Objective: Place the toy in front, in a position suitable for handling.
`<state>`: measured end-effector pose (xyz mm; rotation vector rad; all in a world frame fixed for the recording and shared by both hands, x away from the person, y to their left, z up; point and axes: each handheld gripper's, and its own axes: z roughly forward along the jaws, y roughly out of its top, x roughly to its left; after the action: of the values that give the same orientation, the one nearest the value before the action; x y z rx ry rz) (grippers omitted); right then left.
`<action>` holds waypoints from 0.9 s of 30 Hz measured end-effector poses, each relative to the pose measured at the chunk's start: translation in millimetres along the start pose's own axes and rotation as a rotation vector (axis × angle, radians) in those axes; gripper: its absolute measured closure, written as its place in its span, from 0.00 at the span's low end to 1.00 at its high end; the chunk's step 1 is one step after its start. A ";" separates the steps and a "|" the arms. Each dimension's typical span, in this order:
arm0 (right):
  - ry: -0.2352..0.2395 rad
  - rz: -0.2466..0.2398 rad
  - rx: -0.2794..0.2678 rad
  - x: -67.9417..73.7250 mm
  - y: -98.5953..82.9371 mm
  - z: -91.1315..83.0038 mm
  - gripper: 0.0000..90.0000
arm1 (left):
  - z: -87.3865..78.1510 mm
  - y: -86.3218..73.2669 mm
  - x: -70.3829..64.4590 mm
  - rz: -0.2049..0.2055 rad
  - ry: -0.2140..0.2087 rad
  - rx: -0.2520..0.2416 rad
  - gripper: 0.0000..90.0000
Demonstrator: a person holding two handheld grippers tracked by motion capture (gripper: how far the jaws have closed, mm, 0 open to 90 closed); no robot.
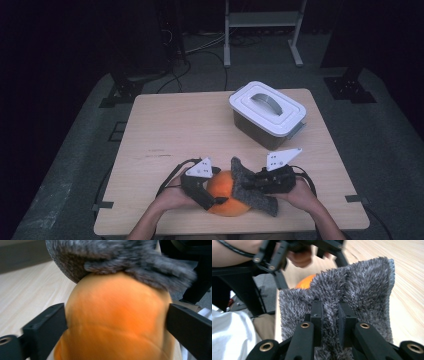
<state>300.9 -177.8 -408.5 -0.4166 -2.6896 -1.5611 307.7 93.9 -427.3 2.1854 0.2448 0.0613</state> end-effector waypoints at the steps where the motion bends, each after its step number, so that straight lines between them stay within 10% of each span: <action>1: -0.007 -0.009 0.001 2.4 1.9 0.9 0.84 | 1.2 -0.5 0.2 -0.007 -0.005 0.006 0.03; 6: -0.012 0.012 -0.007 -2.1 -1.3 0.4 0.85 | -4.5 -3.7 1.7 0.010 0.001 0.012 0.26; 16: -0.038 0.112 0.051 -21.9 -22.7 -8.4 0.84 | -11.8 -15.5 13.0 -0.042 -0.009 0.010 0.32; 27: -0.028 0.113 0.052 -20.0 -20.3 -5.0 0.84 | -13.5 -17.4 16.1 -0.065 -0.005 0.009 0.33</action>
<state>314.9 -196.1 -425.9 -0.5819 -2.6685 -1.4643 319.0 117.8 -434.2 2.1847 0.3144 0.0185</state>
